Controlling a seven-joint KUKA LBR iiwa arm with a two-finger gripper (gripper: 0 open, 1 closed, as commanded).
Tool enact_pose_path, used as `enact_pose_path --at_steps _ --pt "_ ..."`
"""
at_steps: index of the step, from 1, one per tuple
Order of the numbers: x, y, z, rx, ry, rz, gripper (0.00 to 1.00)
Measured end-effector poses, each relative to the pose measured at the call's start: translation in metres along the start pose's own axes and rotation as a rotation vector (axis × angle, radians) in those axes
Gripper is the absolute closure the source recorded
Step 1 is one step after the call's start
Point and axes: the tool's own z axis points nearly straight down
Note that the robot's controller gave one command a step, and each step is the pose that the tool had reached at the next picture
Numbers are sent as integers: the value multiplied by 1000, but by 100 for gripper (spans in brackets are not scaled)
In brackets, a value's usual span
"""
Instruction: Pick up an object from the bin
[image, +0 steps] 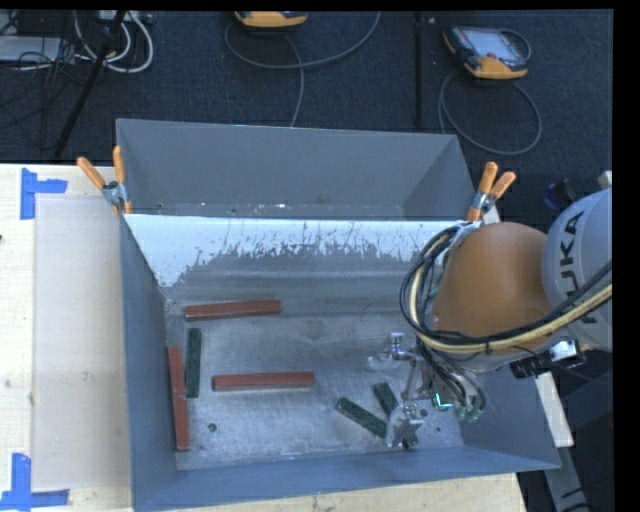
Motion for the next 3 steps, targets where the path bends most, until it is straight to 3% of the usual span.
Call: enact_pose_path --at_steps 1,2,3 --pt "-2 0 -3 0 -8 0 0" --pt "-13 -1 91 -2 -14 88 100" --pt "-13 -1 91 -2 -14 87 100"
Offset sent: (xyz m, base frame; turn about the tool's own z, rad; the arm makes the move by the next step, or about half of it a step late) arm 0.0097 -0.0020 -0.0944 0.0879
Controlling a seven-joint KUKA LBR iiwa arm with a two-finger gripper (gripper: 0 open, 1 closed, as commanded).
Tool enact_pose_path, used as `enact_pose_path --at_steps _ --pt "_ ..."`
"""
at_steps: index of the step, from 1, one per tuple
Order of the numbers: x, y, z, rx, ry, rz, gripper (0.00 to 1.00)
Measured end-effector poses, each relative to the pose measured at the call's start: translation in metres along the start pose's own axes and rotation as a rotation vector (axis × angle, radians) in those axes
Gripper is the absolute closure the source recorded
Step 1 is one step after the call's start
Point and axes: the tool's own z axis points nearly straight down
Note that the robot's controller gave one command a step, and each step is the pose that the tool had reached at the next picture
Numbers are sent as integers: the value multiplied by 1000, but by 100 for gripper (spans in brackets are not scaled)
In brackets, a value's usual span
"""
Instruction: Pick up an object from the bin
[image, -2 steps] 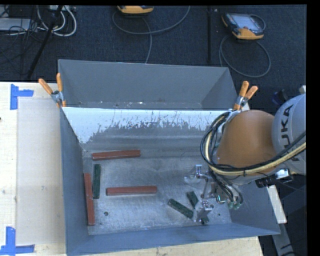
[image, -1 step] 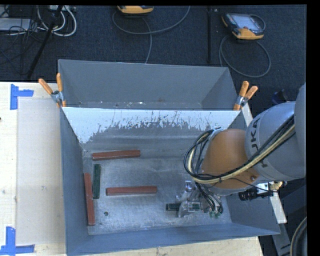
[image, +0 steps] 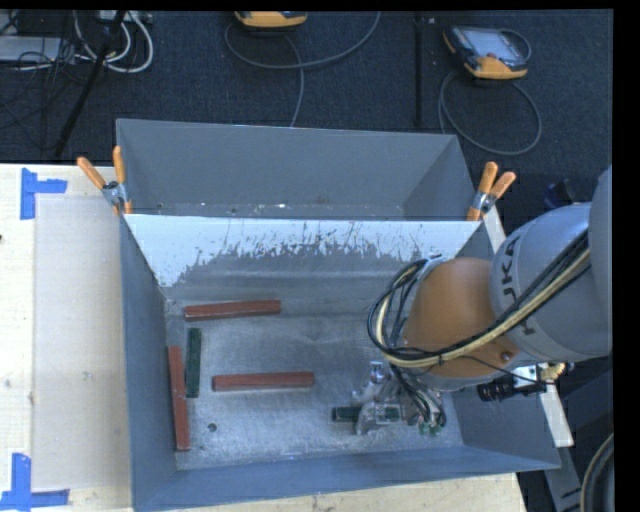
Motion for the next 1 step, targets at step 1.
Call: enact_pose_path --at_steps 1 --pt "0 0 0 0 0 0 100"
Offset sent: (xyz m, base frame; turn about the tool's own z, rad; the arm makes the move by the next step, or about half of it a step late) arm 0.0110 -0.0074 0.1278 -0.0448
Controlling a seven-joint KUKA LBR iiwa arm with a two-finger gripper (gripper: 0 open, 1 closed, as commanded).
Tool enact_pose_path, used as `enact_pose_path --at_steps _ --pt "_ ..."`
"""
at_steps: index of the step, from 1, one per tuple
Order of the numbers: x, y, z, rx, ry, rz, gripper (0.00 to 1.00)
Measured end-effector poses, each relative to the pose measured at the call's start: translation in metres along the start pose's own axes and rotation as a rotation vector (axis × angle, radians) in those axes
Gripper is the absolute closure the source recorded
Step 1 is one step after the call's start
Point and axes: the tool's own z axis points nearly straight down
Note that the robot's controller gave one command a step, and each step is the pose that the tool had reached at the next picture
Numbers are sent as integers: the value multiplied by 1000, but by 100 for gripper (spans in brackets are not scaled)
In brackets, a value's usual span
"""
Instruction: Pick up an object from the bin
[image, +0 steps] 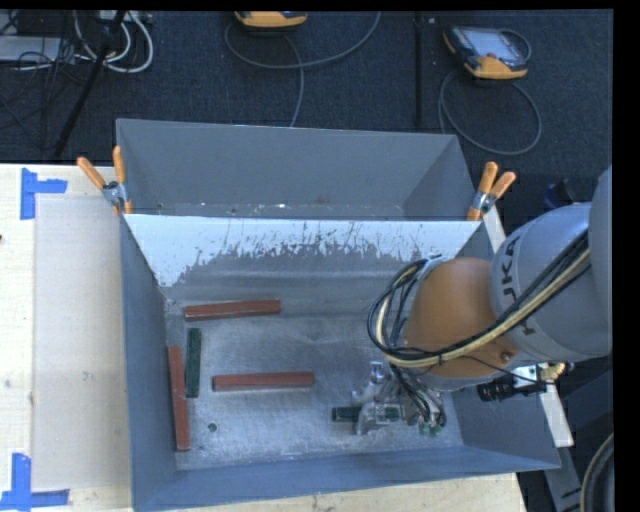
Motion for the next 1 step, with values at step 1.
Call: enact_pose_path --at_steps 1 --pt "-12 -6 -127 2 4 -44 100"
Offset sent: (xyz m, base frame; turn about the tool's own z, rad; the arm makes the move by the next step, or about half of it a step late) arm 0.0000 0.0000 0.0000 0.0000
